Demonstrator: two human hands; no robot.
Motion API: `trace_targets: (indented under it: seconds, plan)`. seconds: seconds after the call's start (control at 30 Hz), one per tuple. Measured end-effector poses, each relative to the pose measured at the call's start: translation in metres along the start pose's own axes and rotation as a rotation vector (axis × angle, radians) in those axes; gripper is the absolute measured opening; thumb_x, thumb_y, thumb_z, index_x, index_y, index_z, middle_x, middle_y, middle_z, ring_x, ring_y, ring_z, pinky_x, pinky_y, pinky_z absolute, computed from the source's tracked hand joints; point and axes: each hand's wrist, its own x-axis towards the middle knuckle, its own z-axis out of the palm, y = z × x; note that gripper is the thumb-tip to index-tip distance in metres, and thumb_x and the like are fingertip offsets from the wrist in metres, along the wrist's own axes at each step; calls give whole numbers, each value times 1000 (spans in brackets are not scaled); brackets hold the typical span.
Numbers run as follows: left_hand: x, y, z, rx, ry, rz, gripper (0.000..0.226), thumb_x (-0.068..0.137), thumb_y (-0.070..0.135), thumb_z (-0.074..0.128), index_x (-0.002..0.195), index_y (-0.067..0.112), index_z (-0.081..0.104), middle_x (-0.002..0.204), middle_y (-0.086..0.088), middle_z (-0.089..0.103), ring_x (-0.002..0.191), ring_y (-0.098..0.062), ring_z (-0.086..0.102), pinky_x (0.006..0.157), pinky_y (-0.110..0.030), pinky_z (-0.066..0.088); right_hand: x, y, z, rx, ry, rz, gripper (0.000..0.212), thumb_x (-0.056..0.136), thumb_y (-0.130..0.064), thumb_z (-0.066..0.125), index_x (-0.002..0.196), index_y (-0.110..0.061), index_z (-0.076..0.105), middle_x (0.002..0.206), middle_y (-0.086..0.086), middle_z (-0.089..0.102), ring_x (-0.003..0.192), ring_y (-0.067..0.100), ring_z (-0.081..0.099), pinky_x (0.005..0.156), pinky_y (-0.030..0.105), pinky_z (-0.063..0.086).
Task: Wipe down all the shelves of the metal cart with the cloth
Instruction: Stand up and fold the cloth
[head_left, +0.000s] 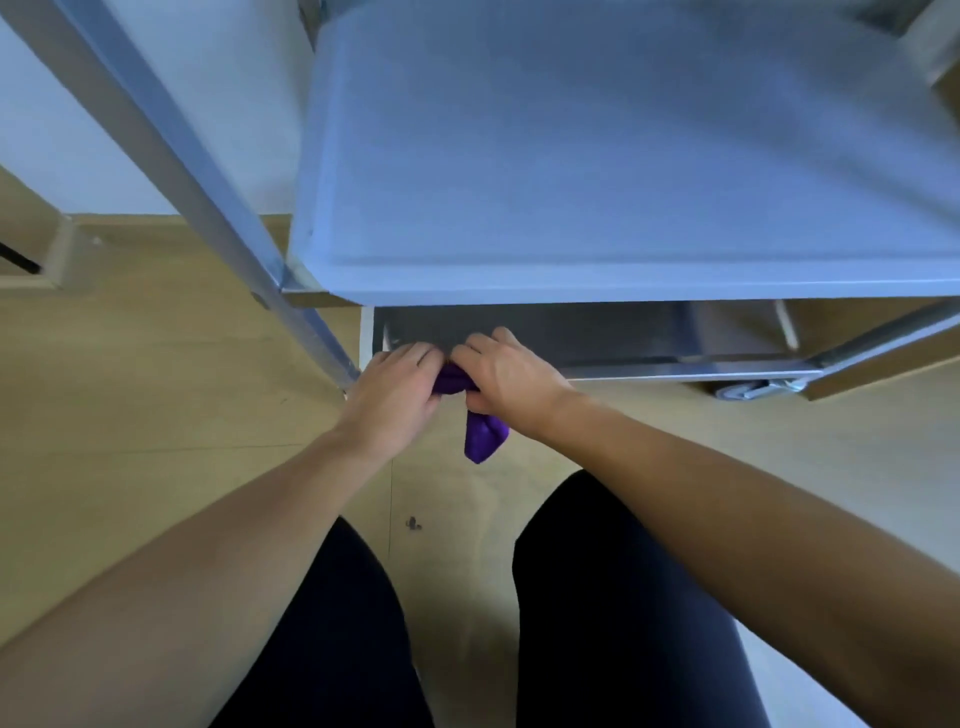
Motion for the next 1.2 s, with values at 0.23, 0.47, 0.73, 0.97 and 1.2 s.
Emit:
trace_targets:
  seconds: [0.23,0.47,0.73,0.97,1.2]
  plan:
    - [-33,78,-158,-60,-229,82,6,85,9,53,88,12,49,77,-3,58,66,-29,54,51,-32,33,-111,-23,-108,138,-94,197,24,94,-21,49,115,-8,52,116,11,58,109,31,49,95,38,44]
    - [-74,154,-326,-23,-329,237,15,98,19,49,108,11,58,92,-6,59,82,-25,57,67,-43,51,-237,-59,-257,113,-55,286,30,97,-38,52,115,-15,58,112,6,65,114,29,49,92,38,41]
    - [-123,195,-433,-22,-345,328,12,96,13,48,98,7,58,93,-8,56,78,-26,53,65,-42,48,-317,-113,-353,179,-68,327,25,91,-33,55,107,-15,60,107,3,65,110,26,55,90,35,38]
    - [-135,210,-444,-116,-402,327,7,92,8,46,97,13,46,83,-5,58,68,-23,54,60,-44,49,-346,-130,-380,485,-153,562,26,89,-24,62,109,-10,51,96,12,66,82,30,64,67,37,51]
    - [-127,230,-446,-133,-421,422,2,91,18,42,92,17,43,89,-2,59,76,-22,54,69,-39,47,-381,-127,-385,530,-72,589,35,90,-34,65,112,-12,50,102,11,64,89,29,61,73,38,49]
